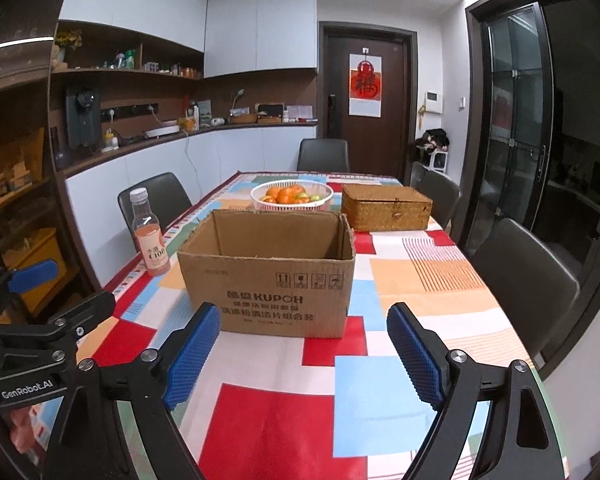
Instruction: Organize snacks
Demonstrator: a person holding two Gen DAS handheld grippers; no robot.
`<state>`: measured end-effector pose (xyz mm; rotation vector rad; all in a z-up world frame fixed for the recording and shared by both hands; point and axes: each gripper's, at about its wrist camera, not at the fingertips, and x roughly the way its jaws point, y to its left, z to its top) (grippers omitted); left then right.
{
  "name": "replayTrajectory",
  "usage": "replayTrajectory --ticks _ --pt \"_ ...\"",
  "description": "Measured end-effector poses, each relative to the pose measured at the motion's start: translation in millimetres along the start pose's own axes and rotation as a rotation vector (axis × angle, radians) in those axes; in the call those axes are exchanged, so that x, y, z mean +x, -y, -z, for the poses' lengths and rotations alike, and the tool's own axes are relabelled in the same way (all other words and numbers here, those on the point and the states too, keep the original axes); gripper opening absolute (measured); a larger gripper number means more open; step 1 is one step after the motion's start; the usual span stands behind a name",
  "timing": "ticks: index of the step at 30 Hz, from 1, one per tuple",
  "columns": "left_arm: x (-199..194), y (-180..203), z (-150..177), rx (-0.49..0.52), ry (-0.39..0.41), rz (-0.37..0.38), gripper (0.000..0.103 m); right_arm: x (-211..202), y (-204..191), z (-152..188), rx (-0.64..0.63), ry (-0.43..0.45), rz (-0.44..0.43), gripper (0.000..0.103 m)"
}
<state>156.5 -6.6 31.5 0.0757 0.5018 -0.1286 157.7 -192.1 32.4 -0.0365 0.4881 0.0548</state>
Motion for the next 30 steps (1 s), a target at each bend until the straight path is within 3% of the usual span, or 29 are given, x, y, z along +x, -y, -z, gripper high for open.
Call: replayTrajectory --ticks 11,30 --pt "-23.9 1.8 -4.6 0.015 0.052 -0.024 0.103 -32.6 0.5 1.1 -0.003 0.050 0.012 0.089" --pt "-32.6 1.0 -3.5 0.000 0.061 -0.022 0.103 -39.4 2.1 0.9 0.008 0.064 -0.003 0.089"
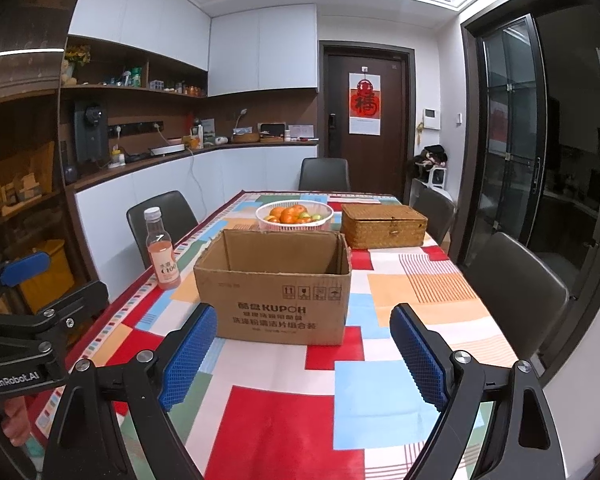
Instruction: Organize snacks
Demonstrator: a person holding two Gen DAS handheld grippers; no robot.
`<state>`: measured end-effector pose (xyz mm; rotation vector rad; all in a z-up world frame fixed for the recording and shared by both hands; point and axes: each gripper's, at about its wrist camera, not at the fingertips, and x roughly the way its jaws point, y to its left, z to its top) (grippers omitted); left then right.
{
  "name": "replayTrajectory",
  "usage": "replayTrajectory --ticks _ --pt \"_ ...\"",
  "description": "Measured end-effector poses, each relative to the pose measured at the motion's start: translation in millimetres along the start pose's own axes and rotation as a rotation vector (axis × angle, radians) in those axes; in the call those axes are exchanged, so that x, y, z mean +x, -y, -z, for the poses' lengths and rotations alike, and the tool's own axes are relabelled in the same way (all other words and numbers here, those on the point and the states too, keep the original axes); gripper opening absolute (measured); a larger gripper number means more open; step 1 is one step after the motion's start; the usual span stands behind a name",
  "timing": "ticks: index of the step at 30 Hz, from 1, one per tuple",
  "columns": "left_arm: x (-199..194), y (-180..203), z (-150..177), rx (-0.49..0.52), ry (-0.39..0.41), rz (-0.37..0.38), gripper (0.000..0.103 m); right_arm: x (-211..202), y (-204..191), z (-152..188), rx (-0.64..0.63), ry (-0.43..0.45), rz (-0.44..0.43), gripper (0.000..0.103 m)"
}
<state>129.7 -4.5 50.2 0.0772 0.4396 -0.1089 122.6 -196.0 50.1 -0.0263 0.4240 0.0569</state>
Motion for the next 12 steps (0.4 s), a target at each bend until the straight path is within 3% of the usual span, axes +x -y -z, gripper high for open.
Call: replayTrajectory --ticks 12 --pt "3.9 -2.9 1.2 -0.017 -0.007 -0.007 0.103 6.7 -1.0 0.1 -0.005 -0.015 0.007 0.089"
